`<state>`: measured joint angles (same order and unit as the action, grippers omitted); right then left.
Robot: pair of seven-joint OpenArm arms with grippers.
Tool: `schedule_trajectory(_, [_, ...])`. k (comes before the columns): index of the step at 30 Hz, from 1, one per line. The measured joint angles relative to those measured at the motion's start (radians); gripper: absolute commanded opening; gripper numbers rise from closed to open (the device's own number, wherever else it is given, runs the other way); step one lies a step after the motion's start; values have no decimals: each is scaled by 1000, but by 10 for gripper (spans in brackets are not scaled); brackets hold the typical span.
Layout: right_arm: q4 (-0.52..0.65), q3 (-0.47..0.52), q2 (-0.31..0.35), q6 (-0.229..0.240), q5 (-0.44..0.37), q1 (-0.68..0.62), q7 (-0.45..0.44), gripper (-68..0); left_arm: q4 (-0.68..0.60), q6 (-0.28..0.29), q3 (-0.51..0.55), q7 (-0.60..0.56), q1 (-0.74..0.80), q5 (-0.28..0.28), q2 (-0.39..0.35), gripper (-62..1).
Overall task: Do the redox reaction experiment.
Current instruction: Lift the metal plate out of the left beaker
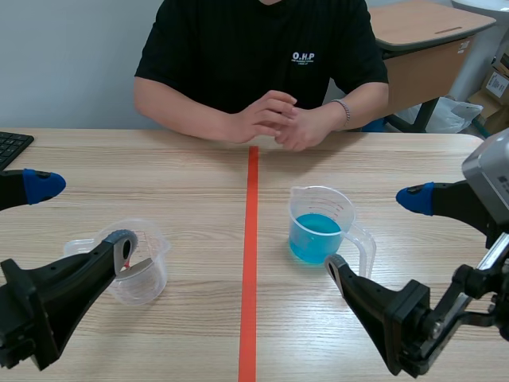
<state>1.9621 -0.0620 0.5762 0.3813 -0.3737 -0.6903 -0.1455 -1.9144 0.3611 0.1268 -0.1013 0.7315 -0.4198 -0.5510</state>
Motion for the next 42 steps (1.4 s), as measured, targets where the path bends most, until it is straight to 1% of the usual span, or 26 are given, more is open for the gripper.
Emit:
schedule_trajectory(19, [0, 0, 0, 0, 0, 0, 0, 4, 0, -2, 0, 1, 0, 1, 0, 14])
schedule_trajectory(23, [0, 0, 0, 0, 0, 0, 0, 4, 0, -43, 0, 14, 0, 4, 0, 14])
schedule_trajectory(25, [0, 0, 0, 0, 0, 0, 0, 4, 0, -49, 3, 14, 6, 5, 0, 14])
schedule_trajectory(31, [0, 0, 0, 0, 0, 0, 1, 4, 23, -62, 67, 1, 82, 8, 0, 14])
schedule_trajectory(37, [0, 0, 0, 0, 0, 0, 1, 4, 79, -63, 128, 0, 201, 9, 0, 14])
schedule_trajectory(39, [0, 0, 0, 0, 0, 0, 1, 4, 109, -79, 139, 0, 242, 9, 0, 14])
schedule_trajectory(42, [0, 0, 0, 0, 0, 0, 1, 4, 175, -134, 142, 0, 293, 8, 1, 14])
